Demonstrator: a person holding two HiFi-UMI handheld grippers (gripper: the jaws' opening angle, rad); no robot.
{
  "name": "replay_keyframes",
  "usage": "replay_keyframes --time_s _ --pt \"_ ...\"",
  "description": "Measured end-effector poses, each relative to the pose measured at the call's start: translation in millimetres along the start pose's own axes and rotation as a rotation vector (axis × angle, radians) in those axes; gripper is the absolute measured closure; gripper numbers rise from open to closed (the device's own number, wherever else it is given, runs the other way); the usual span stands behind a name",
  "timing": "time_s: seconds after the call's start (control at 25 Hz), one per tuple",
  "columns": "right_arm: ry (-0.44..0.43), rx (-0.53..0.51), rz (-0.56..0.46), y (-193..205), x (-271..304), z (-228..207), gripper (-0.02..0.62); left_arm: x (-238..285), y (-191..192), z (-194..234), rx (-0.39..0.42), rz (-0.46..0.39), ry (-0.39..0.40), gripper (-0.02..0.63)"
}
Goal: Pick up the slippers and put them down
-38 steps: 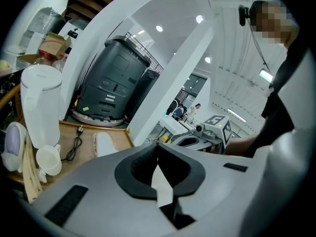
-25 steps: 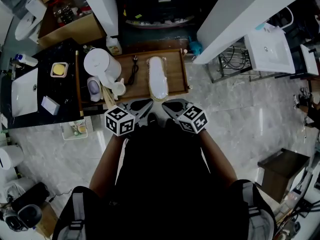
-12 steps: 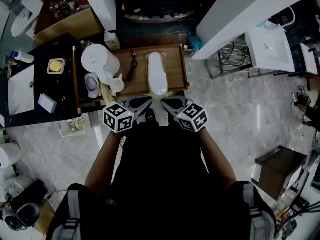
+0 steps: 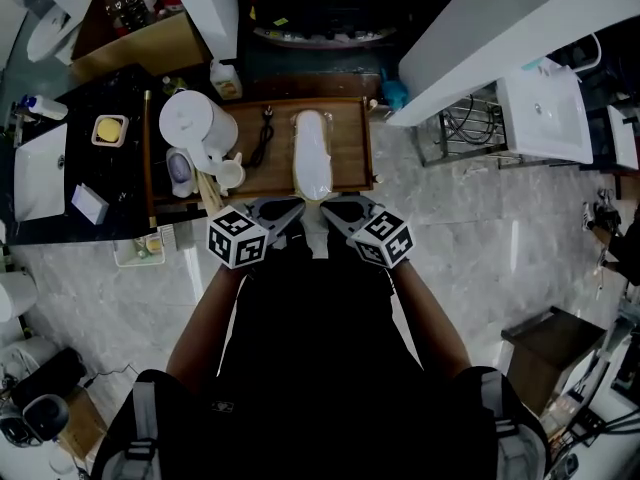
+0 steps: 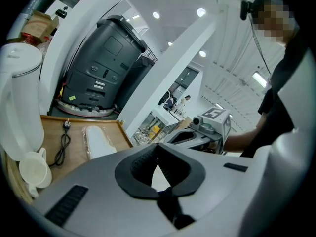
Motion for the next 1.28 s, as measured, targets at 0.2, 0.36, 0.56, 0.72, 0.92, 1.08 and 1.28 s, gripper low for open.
replay_keyframes --time_s 0.2,0.36,0.56,0.72,0.92,1.08,1.28 --pt "-0.035 0.011 0.009 -0.3 9.4 -7.4 0.588 9.1 1.1 4.1 -0.02 -0.021 0.002 0.594" --pt "-0.055 0.021 0.003 -0.8 18.1 -9.3 0.588 16.7 7.8 6.8 -0.025 0.0 0.006 0.594" --pt "-0.062 0.036 0.0 4.9 23.5 -16.0 0.588 24.5 18.0 10.8 -0.035 0.028 0.005 0.594" --pt "-0.065 0.049 0.004 8.5 26.9 -24.0 0.588 28.7 22.8 16.4 -0.05 0.033 -0.003 0.594" --pt "-0.072 0.068 0.015 12.6 31.9 -31.0 0.588 34.9 28.3 22.3 -0.072 0.039 -0.013 0.594" --pt "-0.073 0.079 0.032 17.5 34.4 -38.7 0.588 41.0 31.7 27.9 -0.077 0.049 -0.019 0.594" --pt "-0.078 0.088 0.057 23.9 37.5 -47.6 0.588 42.7 38.5 40.9 -0.094 0.066 -0.038 0.594"
Point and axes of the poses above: the fingertips, and each gripper's own axes: x forward along the fingers, z to its left, y out of its underside, the point moved 2 cm from there along -x, backward along the fingers, and after that the axes turned 10 degrees about x, right-handed, at the moved point
